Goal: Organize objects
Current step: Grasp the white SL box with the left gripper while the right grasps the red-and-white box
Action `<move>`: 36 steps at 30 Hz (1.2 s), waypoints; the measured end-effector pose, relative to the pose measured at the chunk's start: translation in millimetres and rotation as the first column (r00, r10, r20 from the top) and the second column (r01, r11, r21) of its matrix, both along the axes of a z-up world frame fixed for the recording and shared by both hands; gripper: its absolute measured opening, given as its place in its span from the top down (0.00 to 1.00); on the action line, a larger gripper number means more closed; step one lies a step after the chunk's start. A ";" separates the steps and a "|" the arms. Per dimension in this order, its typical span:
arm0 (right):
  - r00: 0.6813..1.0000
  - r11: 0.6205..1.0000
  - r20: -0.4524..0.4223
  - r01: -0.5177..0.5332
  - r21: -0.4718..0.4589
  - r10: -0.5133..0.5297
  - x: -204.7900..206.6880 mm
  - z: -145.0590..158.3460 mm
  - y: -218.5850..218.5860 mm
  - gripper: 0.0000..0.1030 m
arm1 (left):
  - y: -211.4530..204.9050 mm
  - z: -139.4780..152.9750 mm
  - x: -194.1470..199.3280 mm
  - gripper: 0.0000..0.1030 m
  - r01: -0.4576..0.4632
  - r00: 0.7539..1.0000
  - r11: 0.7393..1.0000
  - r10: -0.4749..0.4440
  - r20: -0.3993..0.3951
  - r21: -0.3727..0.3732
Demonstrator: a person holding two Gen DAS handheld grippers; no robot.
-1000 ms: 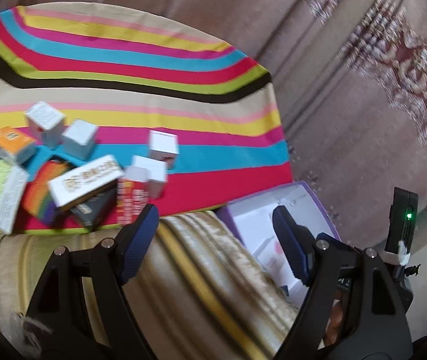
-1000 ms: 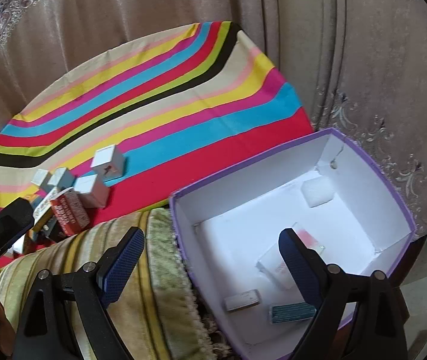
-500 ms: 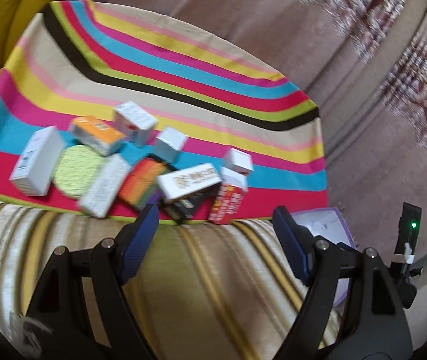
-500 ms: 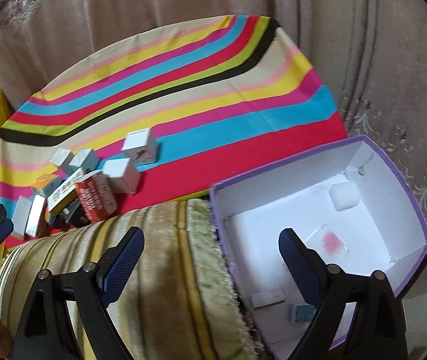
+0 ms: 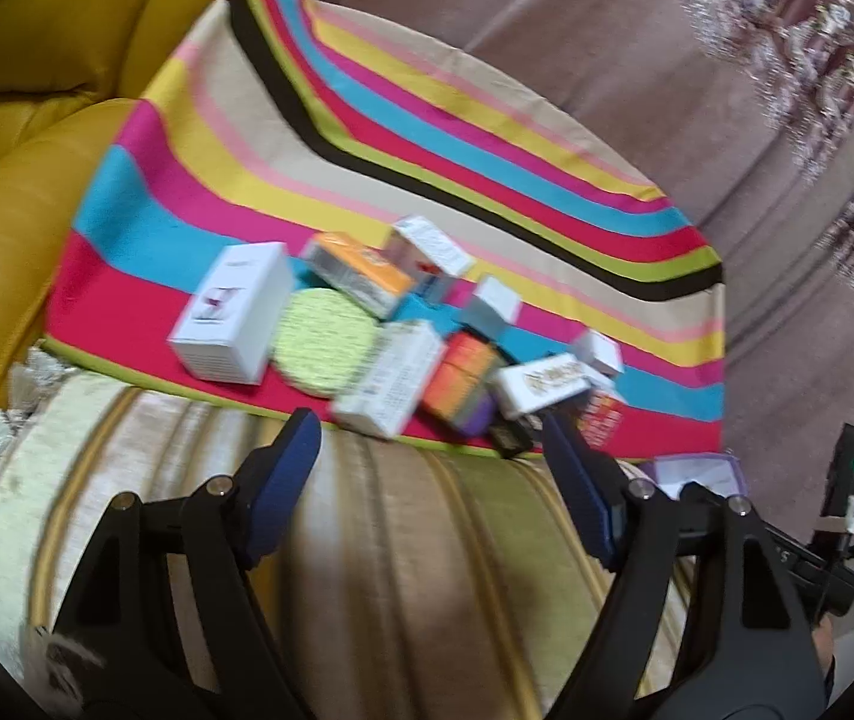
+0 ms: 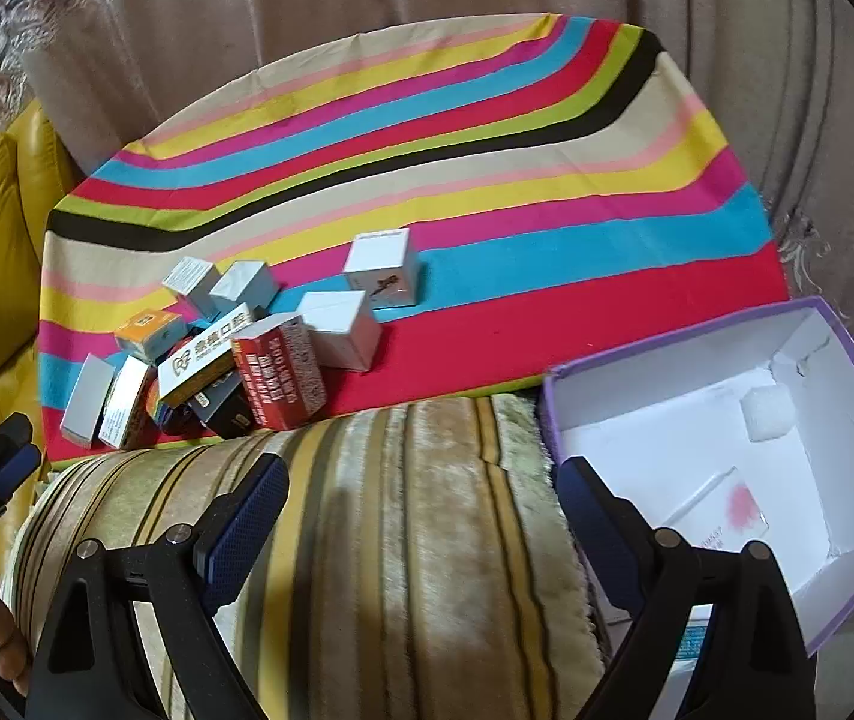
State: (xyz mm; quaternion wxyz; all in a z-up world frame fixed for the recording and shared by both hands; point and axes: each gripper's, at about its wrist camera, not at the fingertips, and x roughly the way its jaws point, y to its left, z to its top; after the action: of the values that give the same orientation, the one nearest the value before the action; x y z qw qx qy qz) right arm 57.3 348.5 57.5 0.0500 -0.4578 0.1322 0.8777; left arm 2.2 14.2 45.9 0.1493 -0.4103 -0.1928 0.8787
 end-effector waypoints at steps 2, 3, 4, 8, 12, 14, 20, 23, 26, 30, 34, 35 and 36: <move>1.000 1.000 0.004 -0.016 -0.001 0.016 -3.6 -0.6 -4.8 0.10 | -9.9 -2.5 -3.8 0.24 -0.031 0.999 1.000 0.031 0.009 -0.006; 1.000 1.000 0.009 -0.025 -0.002 0.025 -6.4 -1.5 -7.6 0.10 | -15.7 -4.0 -6.0 0.24 -0.048 0.999 0.999 0.048 0.015 -0.010; 0.999 1.000 0.013 -0.031 -0.004 0.031 -8.5 -2.4 -9.7 0.10 | -19.8 -5.4 -7.8 0.24 -0.059 0.998 0.998 0.060 0.019 -0.012; 0.998 0.998 0.026 -0.061 -0.004 0.061 -16.6 -6.1 -18.0 0.10 | -38.1 -12.1 -18.8 0.24 -0.110 0.993 0.993 0.111 0.041 -0.033; 0.995 0.996 0.039 -0.087 -0.014 0.088 -27.1 -10.3 -26.2 0.10 | -53.5 -16.8 -31.4 0.25 -0.155 0.986 0.987 0.158 0.059 -0.051; 0.995 0.995 0.039 -0.093 -0.021 0.094 -32.0 -11.4 -28.9 0.10 | -57.7 -20.2 -38.9 0.25 -0.165 0.983 0.984 0.169 0.068 -0.064; 0.993 0.993 0.054 -0.106 -0.045 0.109 -50.3 -17.1 -33.6 0.11 | -67.1 -32.6 -61.0 0.25 -0.172 0.977 0.982 0.180 0.113 -0.080; 0.991 0.992 0.054 -0.117 -0.056 0.120 -58.4 -19.0 -35.2 0.11 | -66.5 -36.7 -70.3 0.25 -0.163 0.977 0.983 0.173 0.124 -0.090; 0.989 0.986 0.057 -0.129 -0.104 0.136 -66.7 -23.0 -34.3 0.12 | -65.9 -39.9 -77.9 0.25 -0.158 0.976 0.983 0.171 0.135 -0.098; 0.990 0.977 0.053 -0.118 -0.180 0.130 -73.6 -28.7 -27.3 0.14 | -67.5 -45.0 -84.6 0.25 -0.162 0.973 0.982 0.176 0.150 -0.102; 0.992 0.973 0.042 -0.110 -0.202 0.121 -79.1 -30.0 -25.6 0.14 | -64.9 -51.0 -91.3 0.27 -0.149 0.971 0.982 0.167 0.170 -0.112; 0.991 0.975 0.053 -0.112 -0.190 0.124 -81.2 -31.2 -27.2 0.15 | -63.8 -51.4 -92.6 0.28 -0.144 0.972 0.983 0.163 0.171 -0.117; 0.990 0.979 0.066 -0.114 -0.167 0.127 -84.1 -32.1 -30.9 0.16 | -62.8 -51.6 -93.9 0.28 -0.140 0.972 0.983 0.160 0.170 -0.123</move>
State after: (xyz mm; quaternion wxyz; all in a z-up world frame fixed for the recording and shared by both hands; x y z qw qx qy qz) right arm -26.8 317.6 25.4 -0.0359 -0.5009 0.1735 0.8472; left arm -91.7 -48.5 -5.7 0.0417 -0.4793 -0.1873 0.8564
